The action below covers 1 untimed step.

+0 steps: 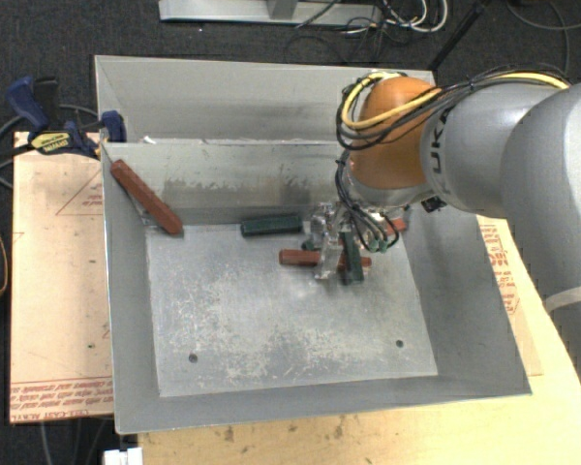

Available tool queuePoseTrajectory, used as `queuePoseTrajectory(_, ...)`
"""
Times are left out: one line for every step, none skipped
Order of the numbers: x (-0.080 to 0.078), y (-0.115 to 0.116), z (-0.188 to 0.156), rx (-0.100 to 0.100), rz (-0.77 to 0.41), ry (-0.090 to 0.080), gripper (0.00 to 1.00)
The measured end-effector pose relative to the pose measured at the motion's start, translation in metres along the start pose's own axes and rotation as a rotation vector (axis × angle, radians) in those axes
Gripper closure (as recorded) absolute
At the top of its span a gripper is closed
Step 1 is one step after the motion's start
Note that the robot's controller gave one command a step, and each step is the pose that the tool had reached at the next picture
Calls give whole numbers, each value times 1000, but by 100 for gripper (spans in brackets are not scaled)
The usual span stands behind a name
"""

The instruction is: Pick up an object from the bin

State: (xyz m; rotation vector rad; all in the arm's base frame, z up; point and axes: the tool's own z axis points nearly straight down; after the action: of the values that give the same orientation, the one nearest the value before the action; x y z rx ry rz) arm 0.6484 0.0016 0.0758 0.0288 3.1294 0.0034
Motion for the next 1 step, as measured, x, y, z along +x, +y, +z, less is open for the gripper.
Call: queuePoseTrajectory(47,28,-3,2,-577,-8,100)
